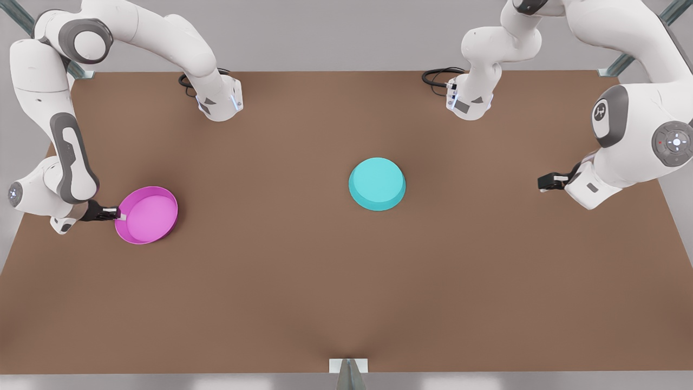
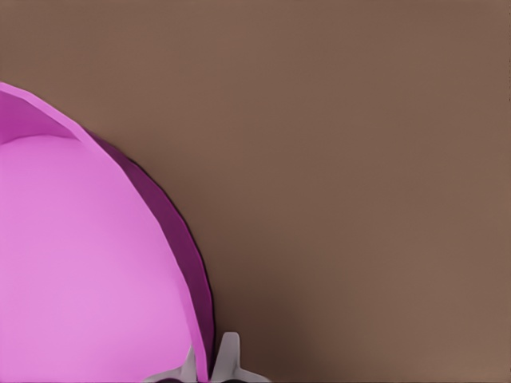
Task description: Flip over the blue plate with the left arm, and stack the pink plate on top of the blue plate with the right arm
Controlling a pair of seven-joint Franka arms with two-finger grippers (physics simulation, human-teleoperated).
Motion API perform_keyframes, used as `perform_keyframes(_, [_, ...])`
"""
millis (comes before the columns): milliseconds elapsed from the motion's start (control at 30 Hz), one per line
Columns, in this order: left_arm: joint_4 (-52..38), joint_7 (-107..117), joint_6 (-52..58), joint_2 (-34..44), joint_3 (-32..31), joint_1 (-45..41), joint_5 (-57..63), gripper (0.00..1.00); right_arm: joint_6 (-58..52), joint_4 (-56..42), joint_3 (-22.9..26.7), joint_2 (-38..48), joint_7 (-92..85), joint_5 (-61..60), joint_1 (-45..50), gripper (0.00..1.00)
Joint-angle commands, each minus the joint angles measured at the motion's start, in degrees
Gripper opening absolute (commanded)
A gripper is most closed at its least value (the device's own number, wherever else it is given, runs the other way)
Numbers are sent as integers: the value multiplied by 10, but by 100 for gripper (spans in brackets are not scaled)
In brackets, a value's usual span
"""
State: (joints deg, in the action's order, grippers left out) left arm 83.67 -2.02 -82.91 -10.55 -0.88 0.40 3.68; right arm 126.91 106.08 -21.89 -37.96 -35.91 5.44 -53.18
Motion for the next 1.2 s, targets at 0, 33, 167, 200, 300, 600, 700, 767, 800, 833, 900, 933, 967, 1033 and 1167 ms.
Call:
perform_keyframes(0, [0, 0, 0, 0, 0, 0, 0, 100, 1, 0, 0, 0, 3, 5, 0, 21])
perform_keyframes(33, [0, -1, -1, 0, 0, 1, 0, 100, 1, 0, 0, 0, 3, 5, 0, 21])
perform_keyframes(167, [-1, -1, -2, 0, 1, 3, 0, 100, 1, 0, 0, -1, 3, 5, 1, 21])
perform_keyframes(200, [-1, -1, -2, 0, 0, 2, 0, 100, 1, 0, 0, -2, 3, 5, 1, 21])
perform_keyframes(300, [-1, -1, -2, 0, 1, 2, 0, 100, 1, 0, 0, -2, 2, 5, 1, 21])
perform_keyframes(600, [-1, -1, -3, 0, 1, 2, 1, 100, 1, 0, 0, -2, 2, 5, 5, 21])
perform_keyframes(700, [-2, -1, -3, 0, 0, 2, 1, 100, 1, 0, 0, -2, 3, 5, 5, 21])
perform_keyframes(767, [-2, -1, -3, 0, 0, 2, 1, 100, -3, 0, 0, -1, 8, 5, 6, 21])
perform_keyframes(800, [-2, -1, -3, 0, 0, 2, 1, 100, -9, 0, 0, 0, 9, 5, 7, 21])
perform_keyframes(833, [-2, -1, -3, 0, 0, 2, 1, 100, -25, -2, -1, 1, 9, 5, 8, 21])
perform_keyframes(900, [-2, -1, -3, 0, 0, 2, 1, 100, -51, -3, -2, 5, 8, 5, 13, 21])
perform_keyframes(933, [-2, -1, -3, 0, 0, 2, 2, 100, -58, -5, -3, 5, 6, 4, 13, 21])
perform_keyframes(967, [-2, -1, -3, 0, 0, 2, 2, 100, -59, -10, -3, 5, 5, 4, 13, 21])
perform_keyframes(1033, [-2, -1, -3, 0, 0, 2, 2, 100, -60, -10, -13, 5, 7, 3, 12, 21])
perform_keyframes(1167, [-2, -1, -3, 0, 0, 2, 2, 100, -73, -16, -15, 5, 14, -3, 13, 21])
